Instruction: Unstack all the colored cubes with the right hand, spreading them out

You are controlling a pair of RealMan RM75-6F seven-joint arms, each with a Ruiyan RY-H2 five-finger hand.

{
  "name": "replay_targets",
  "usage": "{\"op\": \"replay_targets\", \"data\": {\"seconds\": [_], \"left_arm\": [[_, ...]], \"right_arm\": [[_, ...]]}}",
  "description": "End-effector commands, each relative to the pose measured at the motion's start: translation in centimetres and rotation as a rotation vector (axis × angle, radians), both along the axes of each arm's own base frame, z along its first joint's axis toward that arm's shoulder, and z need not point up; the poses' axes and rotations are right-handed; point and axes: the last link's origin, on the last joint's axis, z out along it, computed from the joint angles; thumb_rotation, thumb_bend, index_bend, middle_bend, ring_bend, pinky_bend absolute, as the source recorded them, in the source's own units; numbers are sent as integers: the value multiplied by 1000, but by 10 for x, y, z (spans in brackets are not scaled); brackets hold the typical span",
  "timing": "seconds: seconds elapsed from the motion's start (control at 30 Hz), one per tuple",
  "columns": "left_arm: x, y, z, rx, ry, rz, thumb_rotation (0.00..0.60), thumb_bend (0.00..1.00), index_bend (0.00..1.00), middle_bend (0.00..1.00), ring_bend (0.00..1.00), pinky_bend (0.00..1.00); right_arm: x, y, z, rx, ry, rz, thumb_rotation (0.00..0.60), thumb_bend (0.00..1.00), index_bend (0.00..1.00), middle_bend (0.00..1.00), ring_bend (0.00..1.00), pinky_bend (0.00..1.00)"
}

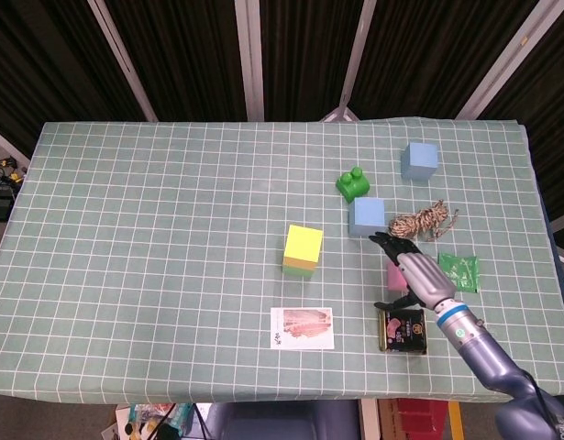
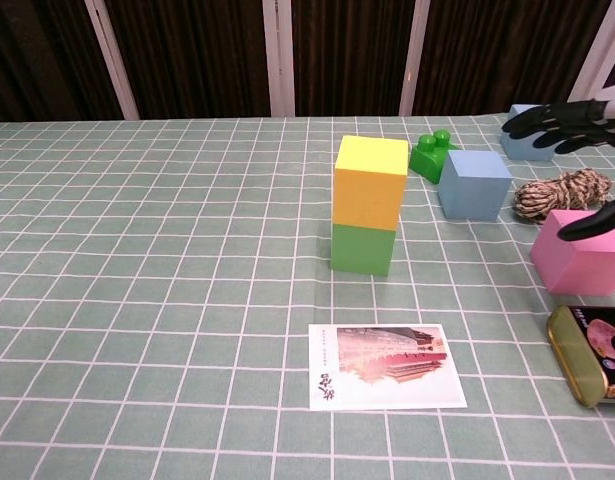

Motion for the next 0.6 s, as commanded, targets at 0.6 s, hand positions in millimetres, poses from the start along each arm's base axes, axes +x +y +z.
{"op": "replay_targets", "data": {"seconds": [0.6], "left_arm": [[-3, 0, 7, 18, -24, 4, 600, 169, 204, 0, 0, 48]], "right_arm": [[70, -19, -58, -168, -57, -64, 600, 149, 46, 0, 4, 0]]}}
